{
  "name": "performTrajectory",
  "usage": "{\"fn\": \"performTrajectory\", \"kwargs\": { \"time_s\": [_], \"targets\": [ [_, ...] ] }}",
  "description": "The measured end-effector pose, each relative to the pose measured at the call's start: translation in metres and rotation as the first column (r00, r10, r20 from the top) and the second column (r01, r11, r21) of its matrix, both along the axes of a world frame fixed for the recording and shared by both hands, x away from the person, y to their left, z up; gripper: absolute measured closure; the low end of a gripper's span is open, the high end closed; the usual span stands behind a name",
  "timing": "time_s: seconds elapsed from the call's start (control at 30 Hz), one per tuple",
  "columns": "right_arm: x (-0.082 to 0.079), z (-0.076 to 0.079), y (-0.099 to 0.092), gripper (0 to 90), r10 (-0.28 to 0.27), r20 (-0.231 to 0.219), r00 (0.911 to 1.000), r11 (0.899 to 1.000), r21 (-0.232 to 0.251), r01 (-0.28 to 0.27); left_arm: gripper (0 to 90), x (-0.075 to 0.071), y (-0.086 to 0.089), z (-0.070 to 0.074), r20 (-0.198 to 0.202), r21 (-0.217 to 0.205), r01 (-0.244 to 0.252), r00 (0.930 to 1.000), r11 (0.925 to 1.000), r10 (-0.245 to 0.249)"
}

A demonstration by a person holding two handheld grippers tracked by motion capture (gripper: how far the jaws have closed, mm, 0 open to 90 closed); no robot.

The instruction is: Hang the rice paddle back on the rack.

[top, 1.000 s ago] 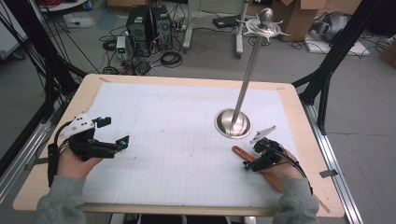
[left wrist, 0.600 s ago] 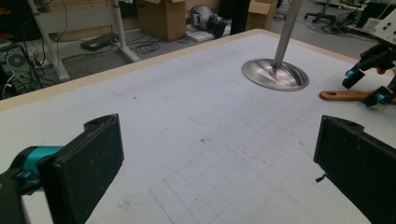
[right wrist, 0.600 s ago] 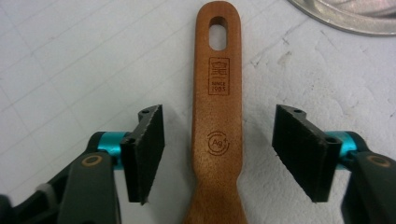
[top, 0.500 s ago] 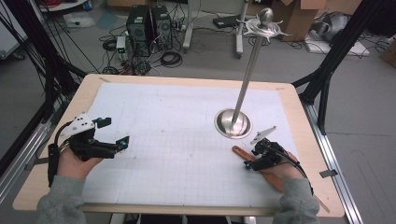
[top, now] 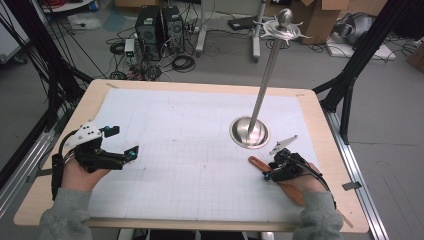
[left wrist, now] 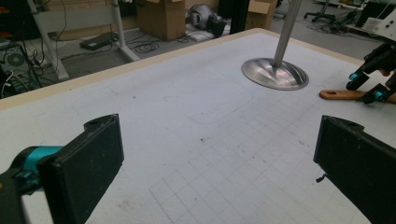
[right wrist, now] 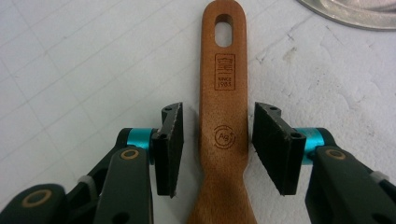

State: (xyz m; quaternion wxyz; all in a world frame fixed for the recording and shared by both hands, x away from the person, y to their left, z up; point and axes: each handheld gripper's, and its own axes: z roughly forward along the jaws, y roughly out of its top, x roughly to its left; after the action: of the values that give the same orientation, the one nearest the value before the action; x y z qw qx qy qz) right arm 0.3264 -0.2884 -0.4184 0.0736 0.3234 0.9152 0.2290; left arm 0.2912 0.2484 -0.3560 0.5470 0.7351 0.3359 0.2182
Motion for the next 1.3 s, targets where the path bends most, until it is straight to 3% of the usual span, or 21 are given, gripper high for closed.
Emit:
{"fn": "performTrajectory", "kwargs": {
  "time_s": [0.47,0.7,0.87,1.3],
  "targets": [
    [-0.001,0.000,-0.003,64.0,0.005,0.001,1.0000,1.000,0.003,-0.005,2.0,0.001,0.000,-0.002,-0.007,0.004,0.002,1.0000,1.0000,-0.002],
    [-0.002,0.000,-0.003,64.5,0.015,-0.001,0.9999,1.000,0.004,-0.015,2.0,0.001,-0.001,-0.002,-0.010,0.004,0.003,0.9999,1.0000,-0.003],
    [0.000,0.002,-0.004,64.6,0.007,0.020,0.9998,1.000,0.010,-0.007,2.0,0.002,-0.001,-0.002,-0.011,0.005,0.005,0.9999,1.0000,-0.005],
    [-0.006,0.017,-0.013,64.6,-0.031,0.098,0.9947,0.996,0.088,0.022,2.0,0.003,-0.003,-0.002,-0.012,0.004,0.008,0.9999,1.0000,-0.008]
  ]
}}
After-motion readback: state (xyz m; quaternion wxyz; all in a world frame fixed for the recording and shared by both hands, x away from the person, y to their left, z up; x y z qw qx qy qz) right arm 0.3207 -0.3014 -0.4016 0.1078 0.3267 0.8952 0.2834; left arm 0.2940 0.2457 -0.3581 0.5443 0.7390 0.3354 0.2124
